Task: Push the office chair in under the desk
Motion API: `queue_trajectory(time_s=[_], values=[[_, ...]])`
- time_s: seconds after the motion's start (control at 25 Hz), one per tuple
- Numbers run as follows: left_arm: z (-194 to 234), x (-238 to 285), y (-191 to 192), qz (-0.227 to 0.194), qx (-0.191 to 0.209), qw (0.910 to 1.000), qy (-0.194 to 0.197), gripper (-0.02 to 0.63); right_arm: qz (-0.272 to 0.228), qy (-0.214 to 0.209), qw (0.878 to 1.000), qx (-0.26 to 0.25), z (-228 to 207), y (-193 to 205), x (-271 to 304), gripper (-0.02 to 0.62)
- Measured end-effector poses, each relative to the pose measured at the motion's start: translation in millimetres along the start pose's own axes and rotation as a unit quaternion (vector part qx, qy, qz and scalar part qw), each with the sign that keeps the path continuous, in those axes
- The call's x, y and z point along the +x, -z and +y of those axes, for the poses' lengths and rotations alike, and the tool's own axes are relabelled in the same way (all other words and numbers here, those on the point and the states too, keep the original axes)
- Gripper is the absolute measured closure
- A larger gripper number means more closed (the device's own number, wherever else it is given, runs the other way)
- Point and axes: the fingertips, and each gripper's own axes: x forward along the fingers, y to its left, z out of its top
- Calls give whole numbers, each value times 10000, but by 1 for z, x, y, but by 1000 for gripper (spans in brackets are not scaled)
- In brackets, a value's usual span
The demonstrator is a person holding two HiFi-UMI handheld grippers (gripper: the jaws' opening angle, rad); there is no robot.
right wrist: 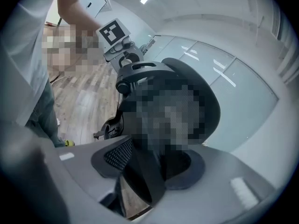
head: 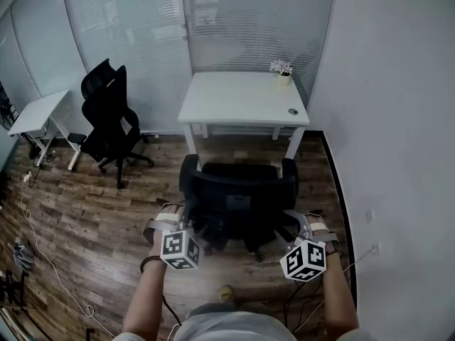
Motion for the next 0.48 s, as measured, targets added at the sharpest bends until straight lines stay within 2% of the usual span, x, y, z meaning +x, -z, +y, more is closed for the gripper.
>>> queue_trajectory(time_s=[0.48], values=[[66, 59, 25, -65, 104, 9999, 112, 362, 53, 111, 9999, 114, -56, -6, 65, 394]])
